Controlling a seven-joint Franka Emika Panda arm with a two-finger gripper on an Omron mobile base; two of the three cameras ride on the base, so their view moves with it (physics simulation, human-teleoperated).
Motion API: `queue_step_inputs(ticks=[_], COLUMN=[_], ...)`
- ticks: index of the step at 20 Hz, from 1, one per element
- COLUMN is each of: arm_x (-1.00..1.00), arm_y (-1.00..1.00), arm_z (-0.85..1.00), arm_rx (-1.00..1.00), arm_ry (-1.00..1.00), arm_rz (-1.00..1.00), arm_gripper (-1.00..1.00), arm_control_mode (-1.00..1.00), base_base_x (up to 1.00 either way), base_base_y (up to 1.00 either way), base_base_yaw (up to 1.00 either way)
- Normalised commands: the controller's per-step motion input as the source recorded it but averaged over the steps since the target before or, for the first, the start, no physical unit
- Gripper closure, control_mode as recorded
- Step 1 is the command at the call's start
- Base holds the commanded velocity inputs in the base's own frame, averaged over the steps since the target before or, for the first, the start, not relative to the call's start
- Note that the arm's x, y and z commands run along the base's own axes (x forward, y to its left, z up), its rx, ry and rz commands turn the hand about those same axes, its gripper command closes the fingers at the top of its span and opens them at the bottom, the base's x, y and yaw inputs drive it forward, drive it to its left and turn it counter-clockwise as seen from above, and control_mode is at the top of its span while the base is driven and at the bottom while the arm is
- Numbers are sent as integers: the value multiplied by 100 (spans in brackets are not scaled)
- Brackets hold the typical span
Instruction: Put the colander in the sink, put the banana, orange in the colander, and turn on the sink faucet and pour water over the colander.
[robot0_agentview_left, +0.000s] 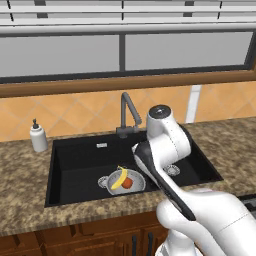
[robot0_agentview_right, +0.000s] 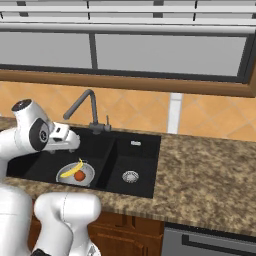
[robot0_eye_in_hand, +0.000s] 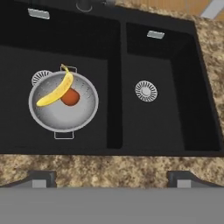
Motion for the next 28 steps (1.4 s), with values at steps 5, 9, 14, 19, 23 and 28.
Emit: queue_step_inputs(ticks=[5, 9, 14, 19, 23, 28], arm_x=[-14, 15, 29, 44, 61, 35], arm_y=[-45, -58, -41, -17, -8, -4], arm_z=[15, 11, 9, 18, 9, 15], arm_rx=[0, 4, 17, 26, 21, 16], arm_ry=[-7, -13, -15, -20, -15, -19], arm_rz=[20, 30, 33, 32, 17, 14], arm_gripper=[-100, -100, -100, -100, -100, -100], arm_control_mode=[-100, -100, -100, -100, -100, -100], base_base_x=[0, 0, 0, 0, 0, 0], base_base_y=[0, 0, 0, 0, 0, 0], base_base_yaw=[0, 0, 0, 0, 0, 0])
